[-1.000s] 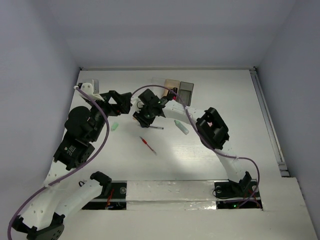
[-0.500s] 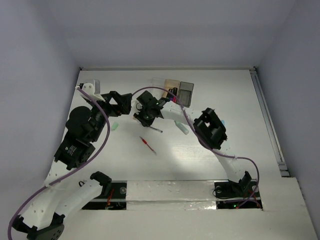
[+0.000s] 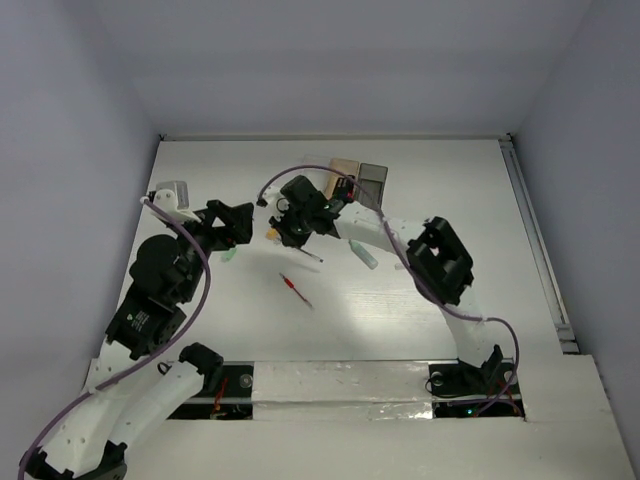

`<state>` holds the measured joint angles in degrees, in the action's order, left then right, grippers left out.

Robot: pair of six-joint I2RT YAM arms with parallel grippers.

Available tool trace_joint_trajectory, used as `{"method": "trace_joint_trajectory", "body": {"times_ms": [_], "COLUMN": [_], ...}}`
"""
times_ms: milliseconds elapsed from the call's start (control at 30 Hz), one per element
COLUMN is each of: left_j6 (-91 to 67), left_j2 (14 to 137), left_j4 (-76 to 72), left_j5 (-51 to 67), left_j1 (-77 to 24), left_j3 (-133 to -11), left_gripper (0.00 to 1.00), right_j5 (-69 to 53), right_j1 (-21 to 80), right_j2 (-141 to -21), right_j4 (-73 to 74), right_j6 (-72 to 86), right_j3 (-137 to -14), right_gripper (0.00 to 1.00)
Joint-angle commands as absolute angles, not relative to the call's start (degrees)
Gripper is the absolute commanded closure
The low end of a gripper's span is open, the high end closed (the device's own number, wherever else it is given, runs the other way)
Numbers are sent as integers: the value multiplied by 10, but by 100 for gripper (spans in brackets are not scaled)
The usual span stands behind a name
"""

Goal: Sort the stationery into containers
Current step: Pick up the pen from the center of the board, then close the pen cap on the pen.

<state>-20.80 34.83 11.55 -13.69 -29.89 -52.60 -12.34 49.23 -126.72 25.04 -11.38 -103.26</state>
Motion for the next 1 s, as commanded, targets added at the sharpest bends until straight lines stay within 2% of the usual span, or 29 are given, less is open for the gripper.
{"method": "trace_joint_trajectory", "body": {"times_ms": [0, 333, 500, 733, 967], "left_j6": [-255, -336, -354, -359, -362], "left_j2": [334, 314, 345, 390, 426], "left_j4": [112, 67, 14, -63, -71], "left_j5": [-145, -18, 33, 69, 69], "left_j1": [-297, -297, -291, -286, -280], "left_j3": [-491, -402, -390, -379, -380], "left_gripper": [20, 33, 36, 37, 41], "right_j5": [-134, -199, -229, -222, -221], "right_j1": [498, 446, 446, 446, 446], "right_j2": [-1149, -1064, -1028, -974, -957], "right_j4": [139, 12, -133, -245, -289], "right_j6": [-52, 219, 351, 408, 410], "right_j3": [-1025, -988, -920, -804, -777], "right_gripper": [99, 100, 100, 100, 100]}}
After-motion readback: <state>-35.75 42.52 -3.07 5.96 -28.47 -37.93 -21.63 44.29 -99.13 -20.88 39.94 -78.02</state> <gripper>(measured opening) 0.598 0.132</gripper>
